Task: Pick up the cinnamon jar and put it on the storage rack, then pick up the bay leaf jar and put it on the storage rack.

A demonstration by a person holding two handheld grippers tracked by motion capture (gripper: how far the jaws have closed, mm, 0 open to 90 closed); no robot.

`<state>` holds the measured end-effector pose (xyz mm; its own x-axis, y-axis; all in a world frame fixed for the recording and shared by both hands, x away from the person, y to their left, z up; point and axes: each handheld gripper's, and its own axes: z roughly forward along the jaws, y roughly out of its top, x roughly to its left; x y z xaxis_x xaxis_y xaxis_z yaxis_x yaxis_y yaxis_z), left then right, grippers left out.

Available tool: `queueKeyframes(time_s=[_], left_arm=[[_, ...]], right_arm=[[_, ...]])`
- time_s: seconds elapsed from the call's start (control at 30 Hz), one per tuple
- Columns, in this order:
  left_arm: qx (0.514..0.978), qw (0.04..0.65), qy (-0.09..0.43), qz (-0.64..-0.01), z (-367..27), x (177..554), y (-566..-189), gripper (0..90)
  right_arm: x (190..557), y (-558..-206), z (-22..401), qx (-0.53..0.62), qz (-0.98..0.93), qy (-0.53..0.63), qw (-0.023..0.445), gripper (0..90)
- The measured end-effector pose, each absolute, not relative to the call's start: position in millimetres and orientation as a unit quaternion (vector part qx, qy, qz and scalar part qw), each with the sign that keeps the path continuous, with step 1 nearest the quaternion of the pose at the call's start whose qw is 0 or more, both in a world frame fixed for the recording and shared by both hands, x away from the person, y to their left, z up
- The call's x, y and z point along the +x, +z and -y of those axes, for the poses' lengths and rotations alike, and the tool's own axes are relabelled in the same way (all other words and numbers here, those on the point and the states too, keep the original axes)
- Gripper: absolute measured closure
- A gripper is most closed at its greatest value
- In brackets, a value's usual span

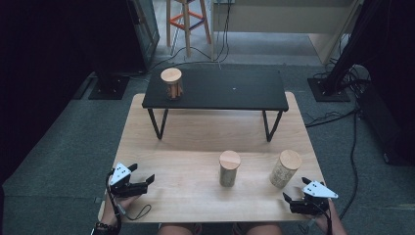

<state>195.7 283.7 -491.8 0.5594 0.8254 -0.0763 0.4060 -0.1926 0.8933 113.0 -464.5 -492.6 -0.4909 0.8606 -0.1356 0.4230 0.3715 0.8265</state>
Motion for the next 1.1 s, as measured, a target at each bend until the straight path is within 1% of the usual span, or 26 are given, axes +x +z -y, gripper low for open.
queueKeyframes(time_s=[0.07,0.13,0.3,0.7,0.97,1.1], left_arm=[[0.736,0.491,0.218,-0.412,-287.6,193.0,-494.6,11.2],[0.736,0.499,0.207,-0.408,-292.6,193.4,-496.9,11.2],[0.741,0.5,0.196,-0.405,-298.4,194.3,-498.4,11.2],[0.778,0.463,0.178,-0.385,-289.7,204.4,-490.5,11.2],[0.76,0.484,0.175,-0.396,-296.8,201.2,-495.6,11.1],[0.756,0.488,0.173,-0.4,-299.0,201.1,-496.5,11.2]], right_arm=[[113.0,-492.4,464.9,0.414,-0.776,0.381,0.287,5.3],[113.0,-491.3,465.5,0.412,-0.777,0.382,0.284,5.3],[107.8,-481.8,463.0,0.399,-0.783,0.386,0.281,5.3],[95.9,-460.0,448.6,0.381,-0.795,0.382,0.279,5.4],[87.9,-434.7,428.4,0.353,-0.812,0.378,0.269,5.4],[86.6,-421.8,411.2,0.333,-0.821,0.375,0.274,5.7]])
